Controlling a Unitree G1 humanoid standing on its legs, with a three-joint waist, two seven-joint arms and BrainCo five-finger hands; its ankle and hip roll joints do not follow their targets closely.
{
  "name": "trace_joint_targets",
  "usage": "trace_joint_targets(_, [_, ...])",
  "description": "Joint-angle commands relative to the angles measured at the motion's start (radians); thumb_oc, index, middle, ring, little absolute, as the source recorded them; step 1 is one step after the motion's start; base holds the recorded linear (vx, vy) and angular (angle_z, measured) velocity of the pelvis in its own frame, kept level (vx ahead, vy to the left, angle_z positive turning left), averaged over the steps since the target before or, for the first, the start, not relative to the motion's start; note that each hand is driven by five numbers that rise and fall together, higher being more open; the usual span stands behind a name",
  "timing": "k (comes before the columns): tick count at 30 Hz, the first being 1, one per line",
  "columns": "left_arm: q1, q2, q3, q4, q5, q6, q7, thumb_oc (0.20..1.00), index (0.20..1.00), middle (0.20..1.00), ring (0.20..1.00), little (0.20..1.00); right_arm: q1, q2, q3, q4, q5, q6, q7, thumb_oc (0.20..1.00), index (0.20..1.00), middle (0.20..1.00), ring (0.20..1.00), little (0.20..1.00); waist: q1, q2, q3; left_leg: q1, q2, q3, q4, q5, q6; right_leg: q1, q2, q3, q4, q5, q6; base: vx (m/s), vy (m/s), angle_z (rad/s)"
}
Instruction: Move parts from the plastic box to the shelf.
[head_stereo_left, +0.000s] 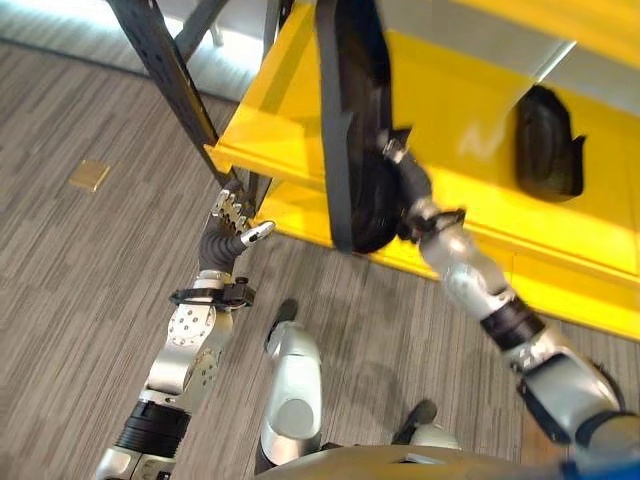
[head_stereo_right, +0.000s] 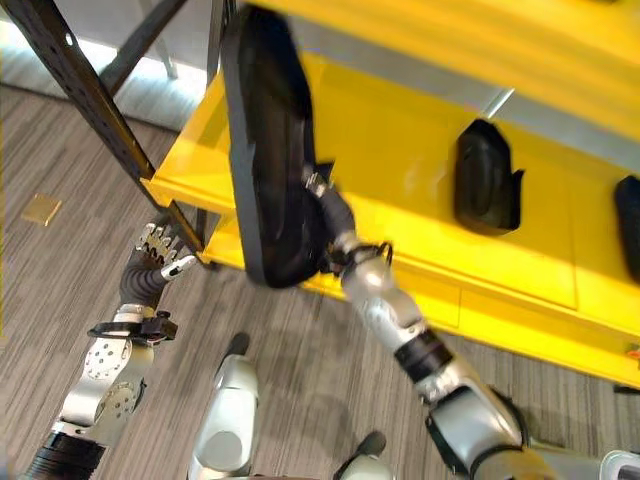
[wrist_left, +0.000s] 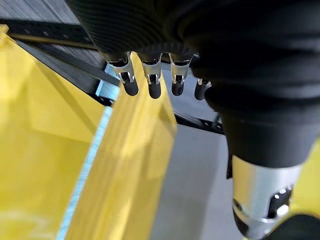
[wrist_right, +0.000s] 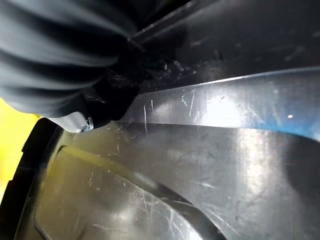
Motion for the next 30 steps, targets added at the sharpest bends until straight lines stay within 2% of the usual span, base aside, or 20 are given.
trace_joint_targets(1, [-0.017, 0.039, -0.037, -0.049, -0.03, -0.084, 0.006, 1.0, 1.0, 1.0, 1.0, 1.0, -0.102, -0.027, -0.073, 0.054, -0.01, -0.118, -0.081, 0.2, 0.2, 0.2, 0.2, 0.2, 0.007, 0.016, -0.03, 0.09, 0.033, 0.115, -0.116, 0.022, 0.043, -0.04, -0.054, 0.041, 0.175, -0.047, -0.001, -0.05, 0.022, 0.03])
trace_joint_targets(3, [-0.026, 0.044, -0.051, -0.054, -0.042, -0.091, 0.005, 1.0, 1.0, 1.0, 1.0, 1.0, -0.182, -0.06, -0.094, 0.103, -0.008, -0.128, -0.112, 0.2, 0.2, 0.2, 0.2, 0.2, 0.007, 0.031, -0.01, 0.058, 0.028, 0.111, -0.091, 0.018, 0.044, -0.071, -0.06, 0.05, 0.203, -0.058, -0.006, -0.05, 0.033, 0.03])
trace_joint_targets(4, [-0.033, 0.05, -0.065, -0.062, -0.049, -0.096, 0.007, 1.0, 1.0, 1.0, 1.0, 1.0, -0.27, -0.075, -0.12, 0.175, -0.001, -0.143, -0.15, 0.2, 0.2, 0.2, 0.2, 0.2, 0.007, 0.047, 0.007, 0.036, 0.032, 0.109, -0.062, -0.014, 0.042, -0.101, -0.061, 0.073, 0.239, -0.094, -0.003, -0.06, 0.056, 0.06])
trace_joint_targets(7, [-0.038, 0.057, -0.103, -0.076, -0.06, -0.097, 0.004, 1.0, 1.0, 1.0, 1.0, 1.0, -0.414, -0.115, -0.128, 0.305, 0.023, -0.148, -0.186, 0.2, 0.2, 0.2, 0.2, 0.2, 0.002, 0.067, 0.042, -0.024, 0.025, 0.108, -0.011, -0.027, 0.051, -0.174, -0.066, 0.103, 0.284, -0.102, -0.01, -0.09, 0.076, -0.03])
trace_joint_targets(11, [-0.036, 0.063, -0.123, -0.088, -0.076, -0.104, 0.0, 1.0, 1.0, 1.0, 1.0, 1.0, -0.563, -0.164, -0.127, 0.504, 0.072, -0.145, -0.193, 0.2, 0.2, 0.2, 0.2, 0.2, 0.004, 0.085, 0.067, -0.094, 0.015, 0.107, 0.027, -0.032, 0.057, -0.243, -0.071, 0.115, 0.323, -0.111, -0.016, -0.04, 0.037, -0.01])
trace_joint_targets(13, [-0.04, 0.068, -0.139, -0.089, -0.083, -0.111, -0.002, 1.0, 1.0, 1.0, 1.0, 1.0, -0.654, -0.212, -0.099, 0.672, 0.079, -0.127, -0.183, 0.2, 0.2, 0.2, 0.2, 0.2, 0.006, 0.093, 0.074, -0.12, 0.013, 0.109, 0.038, -0.034, 0.061, -0.278, -0.071, 0.125, 0.337, -0.118, -0.019, 0.0, 0.039, 0.03])
trace_joint_targets(20, [-0.055, 0.066, -0.157, -0.09, -0.09, -0.122, 0.006, 1.0, 1.0, 1.0, 1.0, 1.0, -0.722, -0.253, -0.051, 0.808, 0.063, -0.102, -0.169, 0.2, 0.2, 0.2, 0.2, 0.2, -0.001, 0.103, 0.081, -0.143, 0.009, 0.108, 0.043, -0.034, 0.064, -0.304, -0.072, 0.129, 0.352, -0.126, -0.021, 0.0, 0.0, 0.0])
trace_joint_targets(22, [-0.065, 0.067, -0.169, -0.089, -0.09, -0.127, 0.013, 1.0, 1.0, 1.0, 1.0, 1.0, -0.736, -0.261, -0.024, 0.904, 0.021, -0.075, -0.168, 0.2, 0.2, 0.2, 0.2, 0.2, -0.007, 0.109, 0.086, -0.148, 0.006, 0.109, 0.047, -0.034, 0.066, -0.315, -0.07, 0.135, 0.364, -0.131, -0.023, 0.0, 0.0, 0.0])
trace_joint_targets(30, [-0.086, 0.059, -0.182, -0.084, -0.088, -0.137, 0.026, 1.0, 1.0, 1.0, 1.0, 1.0, -0.742, -0.287, 0.02, 0.987, -0.055, -0.037, -0.163, 0.2, 0.2, 0.2, 0.2, 0.2, -0.017, 0.115, 0.1, -0.153, 0.006, 0.107, 0.048, -0.03, 0.067, -0.33, -0.066, 0.144, 0.379, -0.14, -0.024, 0.0, 0.0, 0.0])
